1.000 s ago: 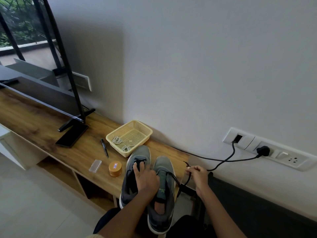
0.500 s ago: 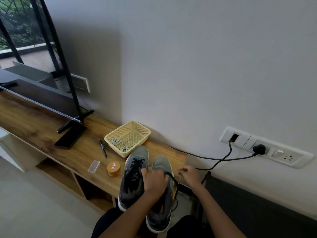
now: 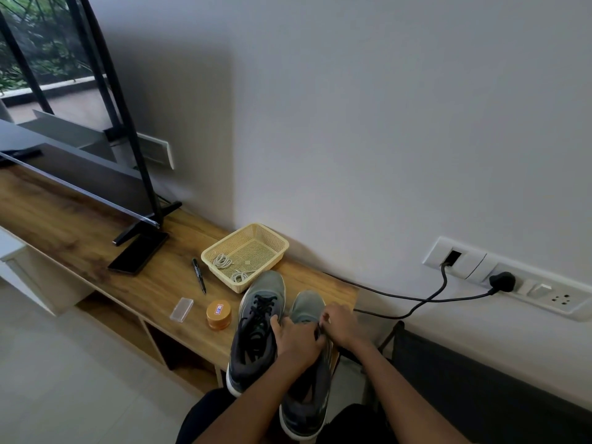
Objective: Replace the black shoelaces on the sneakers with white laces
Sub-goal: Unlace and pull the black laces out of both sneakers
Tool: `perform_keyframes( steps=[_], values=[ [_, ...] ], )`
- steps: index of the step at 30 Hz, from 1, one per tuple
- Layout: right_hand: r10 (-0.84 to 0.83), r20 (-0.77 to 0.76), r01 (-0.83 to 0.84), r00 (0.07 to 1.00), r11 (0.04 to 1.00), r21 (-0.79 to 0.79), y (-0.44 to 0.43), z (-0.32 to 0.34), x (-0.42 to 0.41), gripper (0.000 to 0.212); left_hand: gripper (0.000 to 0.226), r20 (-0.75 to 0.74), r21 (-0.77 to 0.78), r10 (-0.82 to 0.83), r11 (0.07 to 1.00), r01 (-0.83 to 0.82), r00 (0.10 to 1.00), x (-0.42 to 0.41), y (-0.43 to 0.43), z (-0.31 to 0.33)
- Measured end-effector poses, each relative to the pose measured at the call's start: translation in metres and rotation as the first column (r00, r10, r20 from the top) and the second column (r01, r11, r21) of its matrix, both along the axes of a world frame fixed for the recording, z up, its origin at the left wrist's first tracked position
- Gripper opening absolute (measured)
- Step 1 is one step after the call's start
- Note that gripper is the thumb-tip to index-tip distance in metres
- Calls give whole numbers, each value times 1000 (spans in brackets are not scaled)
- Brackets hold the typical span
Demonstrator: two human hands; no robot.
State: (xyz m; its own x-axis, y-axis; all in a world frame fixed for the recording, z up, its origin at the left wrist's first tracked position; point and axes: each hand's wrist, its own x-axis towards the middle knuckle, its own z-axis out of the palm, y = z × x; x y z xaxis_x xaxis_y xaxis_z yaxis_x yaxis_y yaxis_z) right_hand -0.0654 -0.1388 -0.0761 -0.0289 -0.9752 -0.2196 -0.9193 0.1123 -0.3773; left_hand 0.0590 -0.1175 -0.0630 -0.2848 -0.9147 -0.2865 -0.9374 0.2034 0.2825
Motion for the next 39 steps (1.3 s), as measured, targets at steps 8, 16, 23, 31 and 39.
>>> perform_keyframes(
  steps=[8, 16, 23, 31, 39],
  values=[
    [-101, 134, 77, 986, 982, 172, 7, 9, 5, 17, 39, 2, 24, 9, 1000, -9, 1000, -1, 4, 3],
    [-239, 456, 187, 857, 970, 156, 24, 30, 23, 22, 39, 71, 14, 27, 1000, -28, 997, -6, 7, -6],
    [-310, 667, 424, 677, 906, -9, 66, 37, 21, 17, 41, 46, 52, -66, 997, 64, 997, 1, -7, -5],
    [-247, 607, 336, 756, 941, -35, 90, 10, 50, 29, 21, -49, 53, 52, 997, -49, 997, 2, -27, 12],
    [-461, 604, 613, 650, 788, -59, 72, 3, 40, 24, 30, 39, -26, 64, 998, -63, 997, -7, -33, -3]
  ],
)
